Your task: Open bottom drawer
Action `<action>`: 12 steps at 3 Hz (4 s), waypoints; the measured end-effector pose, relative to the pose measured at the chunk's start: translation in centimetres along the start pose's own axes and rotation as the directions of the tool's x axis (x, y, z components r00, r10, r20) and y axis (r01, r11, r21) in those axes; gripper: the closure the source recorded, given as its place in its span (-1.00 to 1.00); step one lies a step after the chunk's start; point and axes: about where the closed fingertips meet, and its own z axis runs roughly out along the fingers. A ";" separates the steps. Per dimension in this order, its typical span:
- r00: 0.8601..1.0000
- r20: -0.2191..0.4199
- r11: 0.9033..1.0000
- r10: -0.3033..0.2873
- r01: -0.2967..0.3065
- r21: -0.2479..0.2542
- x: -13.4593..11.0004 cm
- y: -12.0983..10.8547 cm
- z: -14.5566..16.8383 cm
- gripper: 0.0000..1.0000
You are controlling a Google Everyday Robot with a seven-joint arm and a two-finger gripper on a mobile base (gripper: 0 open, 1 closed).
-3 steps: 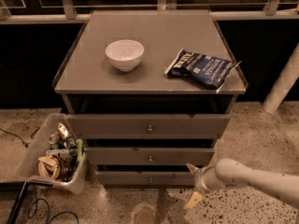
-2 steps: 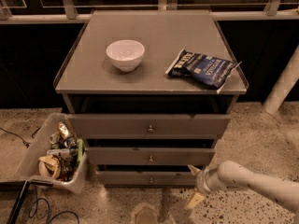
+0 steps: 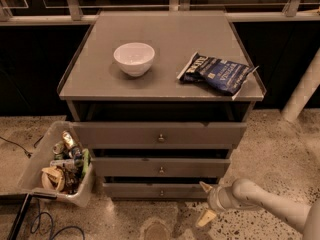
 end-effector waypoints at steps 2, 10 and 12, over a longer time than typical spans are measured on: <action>0.999 0.015 1.000 0.030 -0.030 -0.004 1.4 -0.7 4.5 -1.00; 0.993 0.004 0.951 -0.116 0.110 0.291 0.8 -10.0 13.7 -1.00; 0.993 0.004 0.951 -0.116 0.110 0.291 0.8 -10.0 13.7 -0.16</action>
Offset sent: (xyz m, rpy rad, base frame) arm 0.0324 0.0192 -0.0822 0.0433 0.0074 -0.0501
